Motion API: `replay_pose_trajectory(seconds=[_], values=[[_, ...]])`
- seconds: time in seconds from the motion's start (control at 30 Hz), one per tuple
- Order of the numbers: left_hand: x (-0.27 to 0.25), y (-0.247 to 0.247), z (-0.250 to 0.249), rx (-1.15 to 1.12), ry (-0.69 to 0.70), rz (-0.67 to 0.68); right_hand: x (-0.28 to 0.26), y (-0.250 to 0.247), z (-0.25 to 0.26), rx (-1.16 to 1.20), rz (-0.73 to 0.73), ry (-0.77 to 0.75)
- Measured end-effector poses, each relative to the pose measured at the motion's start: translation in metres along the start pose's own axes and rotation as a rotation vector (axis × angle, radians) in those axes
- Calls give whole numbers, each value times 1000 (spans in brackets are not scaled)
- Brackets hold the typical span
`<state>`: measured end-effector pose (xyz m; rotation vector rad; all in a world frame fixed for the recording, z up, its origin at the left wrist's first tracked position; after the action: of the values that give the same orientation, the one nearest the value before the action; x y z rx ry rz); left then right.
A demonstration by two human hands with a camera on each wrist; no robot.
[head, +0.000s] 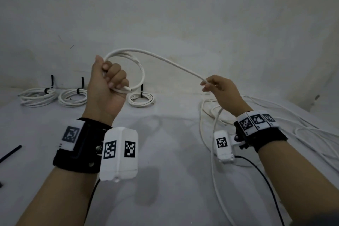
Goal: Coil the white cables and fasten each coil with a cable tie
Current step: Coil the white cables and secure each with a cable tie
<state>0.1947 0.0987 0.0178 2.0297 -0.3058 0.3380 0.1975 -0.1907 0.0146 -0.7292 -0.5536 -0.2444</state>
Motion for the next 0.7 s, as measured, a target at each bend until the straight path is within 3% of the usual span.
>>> replay_pose_trajectory(seconds=[0.13,0.27,0.4,0.53,0.7], values=[[0,-5,0,-12,41,-44,0,-11,18,-68,-47,-156],[0,-9,-4,-7,78,-83,-18,20,42,-530,147,-446],[-1,-7,1,71,92,-109,-45,47,67,-656,241,-673],[-2,-3,8,202,89,-116,-64,55,97,-639,173,-822],[-8,8,36,396,1,-61,-79,47,138,-561,-16,-969]])
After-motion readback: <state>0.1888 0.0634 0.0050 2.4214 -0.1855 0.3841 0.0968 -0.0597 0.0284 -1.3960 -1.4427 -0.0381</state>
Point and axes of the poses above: each hand's wrist, its own x-axis towards the middle knuckle, its own y-axis out of the palm, z = x × y, the point moved 8 cm from there along x, towards the middle knuckle, and after that the axes turned 1 degree about -z, right-handed, at the moved point
